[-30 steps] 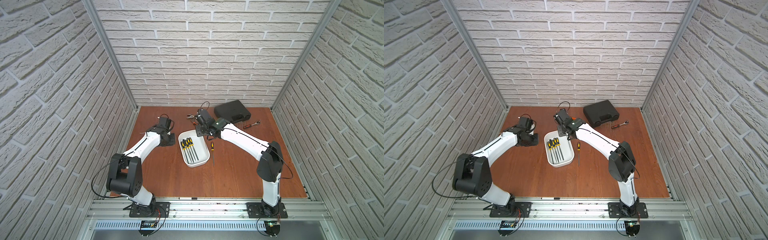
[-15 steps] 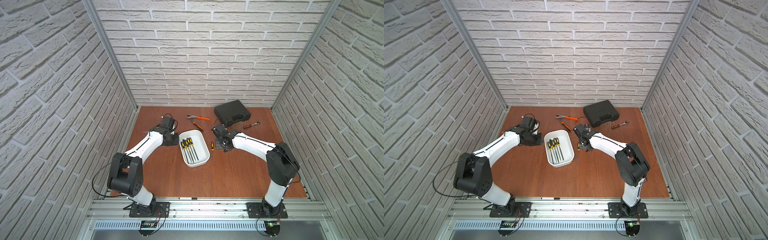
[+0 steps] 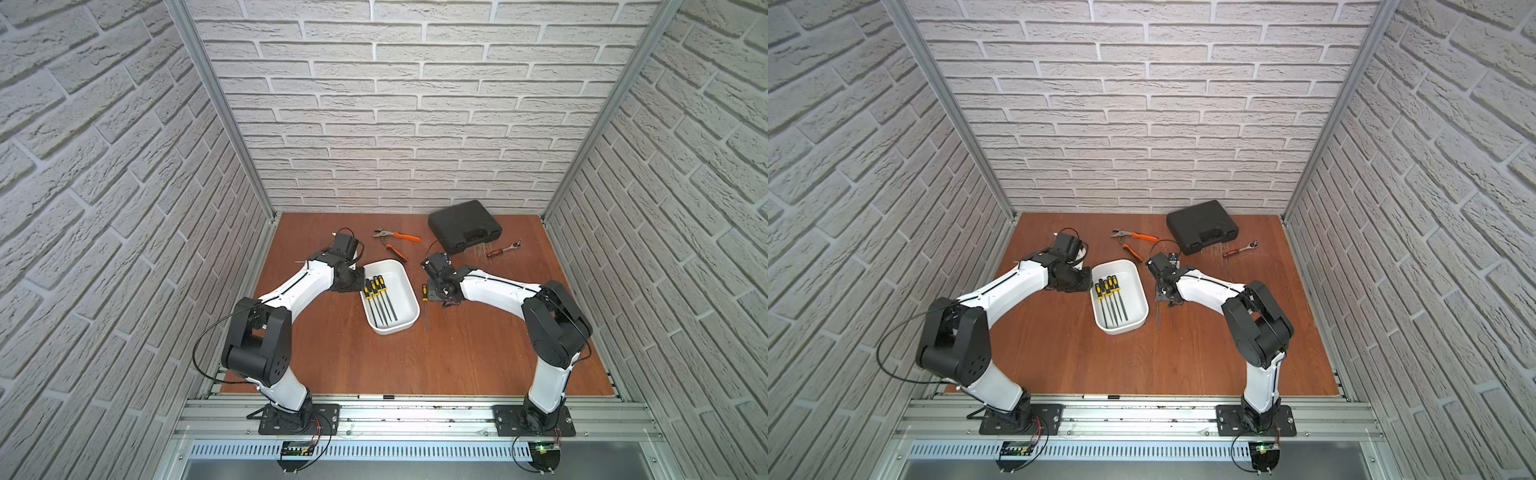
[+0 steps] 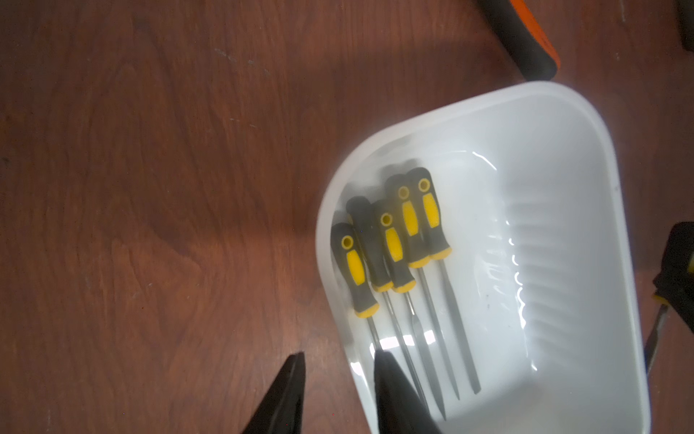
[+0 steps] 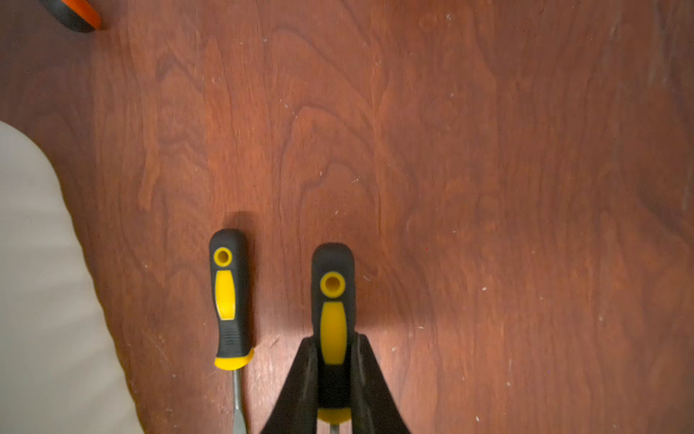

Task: Take the file tool out of the storage box
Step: Place the file tool at the center of the board.

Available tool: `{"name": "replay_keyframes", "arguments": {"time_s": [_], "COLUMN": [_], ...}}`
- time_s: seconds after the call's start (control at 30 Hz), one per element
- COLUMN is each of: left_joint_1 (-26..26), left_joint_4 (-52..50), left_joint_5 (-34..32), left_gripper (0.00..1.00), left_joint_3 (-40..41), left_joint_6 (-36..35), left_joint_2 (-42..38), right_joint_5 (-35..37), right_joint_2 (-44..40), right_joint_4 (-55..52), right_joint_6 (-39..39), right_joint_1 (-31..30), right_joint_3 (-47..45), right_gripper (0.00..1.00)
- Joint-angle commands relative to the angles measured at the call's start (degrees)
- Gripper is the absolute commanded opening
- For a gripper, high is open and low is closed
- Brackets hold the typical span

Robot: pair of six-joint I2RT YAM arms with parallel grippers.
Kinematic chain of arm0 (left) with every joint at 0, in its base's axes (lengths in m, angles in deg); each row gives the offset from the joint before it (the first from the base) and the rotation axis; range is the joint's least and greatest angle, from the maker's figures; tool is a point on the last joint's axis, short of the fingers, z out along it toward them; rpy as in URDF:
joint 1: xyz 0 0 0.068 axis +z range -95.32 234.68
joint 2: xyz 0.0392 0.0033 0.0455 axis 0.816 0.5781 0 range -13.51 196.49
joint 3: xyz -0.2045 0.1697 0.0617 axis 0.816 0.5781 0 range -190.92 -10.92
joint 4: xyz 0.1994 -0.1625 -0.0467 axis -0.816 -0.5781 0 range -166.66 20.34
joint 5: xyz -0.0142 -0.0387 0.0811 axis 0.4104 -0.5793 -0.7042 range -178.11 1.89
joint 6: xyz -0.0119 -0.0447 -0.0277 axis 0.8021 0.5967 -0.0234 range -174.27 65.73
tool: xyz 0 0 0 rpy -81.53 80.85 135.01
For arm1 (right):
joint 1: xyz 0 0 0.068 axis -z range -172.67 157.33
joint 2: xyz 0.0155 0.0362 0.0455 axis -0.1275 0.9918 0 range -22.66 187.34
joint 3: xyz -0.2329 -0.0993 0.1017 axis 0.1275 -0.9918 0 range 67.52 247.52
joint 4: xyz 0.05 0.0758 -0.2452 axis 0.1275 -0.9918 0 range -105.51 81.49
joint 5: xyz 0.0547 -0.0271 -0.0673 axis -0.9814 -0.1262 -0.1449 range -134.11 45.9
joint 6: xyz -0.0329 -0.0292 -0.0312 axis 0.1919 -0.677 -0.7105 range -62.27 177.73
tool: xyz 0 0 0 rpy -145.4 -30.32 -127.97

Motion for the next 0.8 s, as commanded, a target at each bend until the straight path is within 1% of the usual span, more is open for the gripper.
{"name": "replay_keyframes", "arguments": {"time_s": [0.0, 0.13, 0.2, 0.37, 0.43, 0.57, 0.63, 0.77], "left_joint_1": [-0.3, -0.4, -0.4, -0.3, -0.4, -0.4, -0.4, -0.5], "left_joint_4": [0.9, 0.9, 1.0, 1.0, 0.9, 0.8, 0.7, 0.5], "left_joint_5": [-0.3, -0.2, 0.0, 0.4, 0.5, 0.5, 0.5, 0.6], "left_gripper": [0.38, 0.38, 0.38, 0.38, 0.38, 0.38, 0.38, 0.38], "left_joint_3": [-1.3, -1.4, -1.5, -2.1, -2.4, -2.7, -2.9, -3.4], "left_joint_6": [0.5, 0.5, 0.5, 0.8, 0.8, 0.7, 0.6, 0.5], "left_joint_2": [0.7, 1.1, 1.3, 2.0, 2.2, 2.4, 2.5, 3.0], "right_joint_5": [-1.5, -1.7, -1.9, -2.2, -2.2, -1.7, -1.3, -0.4], "right_joint_2": [1.2, 1.9, 2.1, 3.2, 3.3, 3.2, 3.2, 2.0], "right_joint_4": [3.1, 3.2, 3.3, 2.8, 2.6, 2.1, 1.6, 0.2], "right_joint_6": [0.7, 0.3, -0.1, -0.8, -0.9, -1.5, -2.1, -3.1], "right_joint_1": [0.1, -0.1, -0.2, -0.4, -0.4, -0.4, -0.4, -0.4], "right_joint_3": [-0.6, -0.3, 0.0, 1.0, 1.2, 1.9, 2.4, 3.9], "right_gripper": [0.02, 0.03, 0.04, 0.15, 0.19, 0.35, 0.38, 0.39]}}
